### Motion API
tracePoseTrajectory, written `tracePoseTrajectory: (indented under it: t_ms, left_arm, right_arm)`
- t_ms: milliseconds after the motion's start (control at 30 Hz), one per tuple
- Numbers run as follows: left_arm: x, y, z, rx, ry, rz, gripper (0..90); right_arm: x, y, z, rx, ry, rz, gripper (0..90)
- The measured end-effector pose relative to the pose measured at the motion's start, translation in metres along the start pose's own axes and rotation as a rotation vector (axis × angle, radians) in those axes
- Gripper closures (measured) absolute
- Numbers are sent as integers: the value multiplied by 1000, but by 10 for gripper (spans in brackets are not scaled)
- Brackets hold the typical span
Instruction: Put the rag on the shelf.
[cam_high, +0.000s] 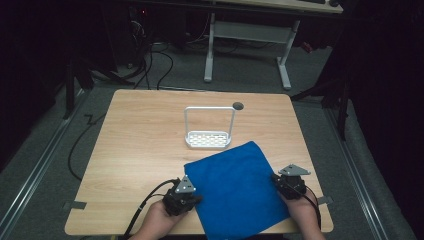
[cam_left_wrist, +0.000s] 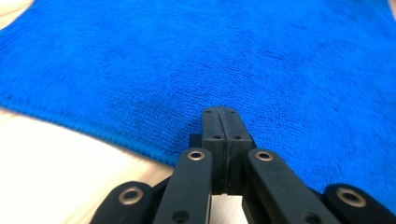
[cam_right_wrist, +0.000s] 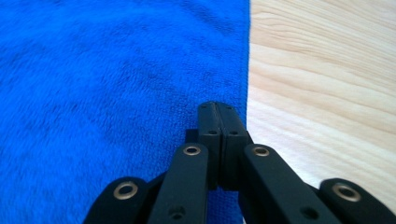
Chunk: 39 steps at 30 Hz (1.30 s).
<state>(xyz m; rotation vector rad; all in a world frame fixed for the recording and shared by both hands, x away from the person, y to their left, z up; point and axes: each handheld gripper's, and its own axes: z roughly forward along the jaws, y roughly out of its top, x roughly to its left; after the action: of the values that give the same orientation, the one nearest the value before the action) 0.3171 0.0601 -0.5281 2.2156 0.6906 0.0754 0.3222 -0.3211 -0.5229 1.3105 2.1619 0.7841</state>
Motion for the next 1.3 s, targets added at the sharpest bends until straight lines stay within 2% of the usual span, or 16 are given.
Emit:
tracePoseTrajectory:
  t_ms: [300, 433, 500, 567, 600, 700, 767, 833, 900, 967, 1033, 1067, 1133, 1233, 1300]
  left_arm:
    - [28, -10, -15, -20, 55, -66, 900]
    - [39, -13, -20, -31, 76, -100, 900]
    - [42, -14, -22, -34, 86, -109, 900]
    - [48, -16, -26, -38, 115, -120, 900]
    - [48, -16, -26, -38, 115, -120, 900]
    - [58, -19, -31, -46, 143, -154, 900]
    - [61, -21, -34, -48, 158, -176, 900]
    - [61, -20, -35, -42, 176, -175, 900]
    - [58, -16, -32, -60, 158, -172, 887]
    - [56, -14, -30, -51, 156, -161, 879]
    - [53, -13, -24, -46, 157, -144, 867]
    - [53, -12, -24, -46, 155, -150, 869]
    - [55, -13, -24, -47, 150, -154, 875]
    - [57, -17, -28, -53, 154, -170, 880]
    - [59, -23, -34, -66, 155, -197, 881]
  right_arm:
    - [26, -12, -15, -13, 78, -8, 900]
    - [32, -14, -18, -14, 102, -6, 900]
    - [40, -16, -21, -13, 117, -21, 900]
    - [51, -17, -23, -13, 145, -41, 900]
    - [51, -17, -23, -13, 145, -41, 900]
    - [61, -15, -23, -18, 173, -79, 899]
    - [63, -13, -22, -28, 184, -97, 888]
    - [60, -9, -23, -67, 183, -82, 882]
    - [54, 1, -18, -91, 159, -65, 883]
    - [52, 4, -13, -85, 155, -62, 883]
    - [50, 8, -3, -53, 129, -68, 887]
    - [48, 8, 4, -38, 119, -71, 893]
    - [48, 9, 5, -37, 121, -63, 893]
    - [51, 11, 7, -38, 105, -85, 897]
    - [52, 13, 9, -39, 110, -93, 897]
